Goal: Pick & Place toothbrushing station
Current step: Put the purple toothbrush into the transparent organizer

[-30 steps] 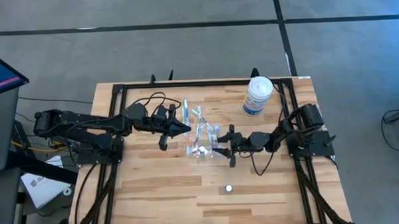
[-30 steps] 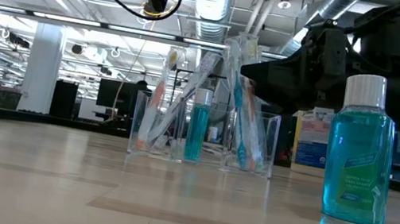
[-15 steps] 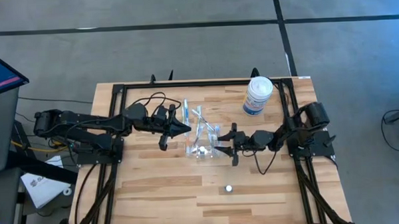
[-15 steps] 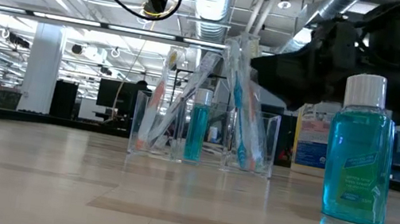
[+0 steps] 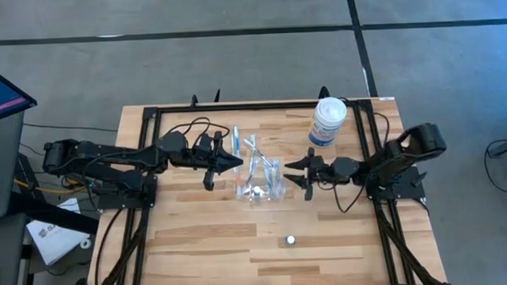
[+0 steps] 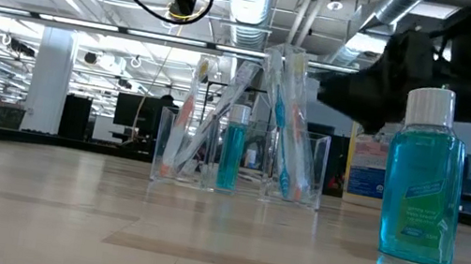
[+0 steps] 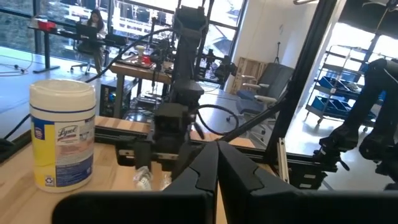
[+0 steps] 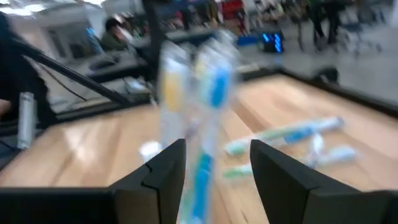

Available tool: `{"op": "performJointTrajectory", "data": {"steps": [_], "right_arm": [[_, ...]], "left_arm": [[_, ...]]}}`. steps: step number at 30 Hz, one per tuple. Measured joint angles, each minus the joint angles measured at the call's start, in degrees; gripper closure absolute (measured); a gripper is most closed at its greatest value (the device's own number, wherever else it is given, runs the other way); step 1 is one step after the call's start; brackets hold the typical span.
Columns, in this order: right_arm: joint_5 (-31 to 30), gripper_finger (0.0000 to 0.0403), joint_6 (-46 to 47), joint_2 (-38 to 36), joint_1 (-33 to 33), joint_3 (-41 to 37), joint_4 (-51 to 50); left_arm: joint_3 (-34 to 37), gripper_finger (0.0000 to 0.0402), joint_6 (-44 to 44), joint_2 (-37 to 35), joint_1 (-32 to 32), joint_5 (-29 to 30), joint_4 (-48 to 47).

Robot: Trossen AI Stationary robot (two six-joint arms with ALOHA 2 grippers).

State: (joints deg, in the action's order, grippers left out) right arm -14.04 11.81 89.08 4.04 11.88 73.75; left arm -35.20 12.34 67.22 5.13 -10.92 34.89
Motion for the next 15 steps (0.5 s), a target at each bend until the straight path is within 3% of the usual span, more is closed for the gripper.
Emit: {"op": "performJointTrajectory", "data": {"steps": [11,15], "right_arm": [[0.0,0.0233,5.8,-8.6,-6.3,0.4,-15.2],[0.0,0.0236,5.8,-10.4,-7.9,4.2,-26.2]], "left_arm": [[0.0,0.0401,-0.1,0.0,0.0,0.2,0.0],[0.0,0.0401,-0.1,0.0,0.0,0.2,0.0]]}}
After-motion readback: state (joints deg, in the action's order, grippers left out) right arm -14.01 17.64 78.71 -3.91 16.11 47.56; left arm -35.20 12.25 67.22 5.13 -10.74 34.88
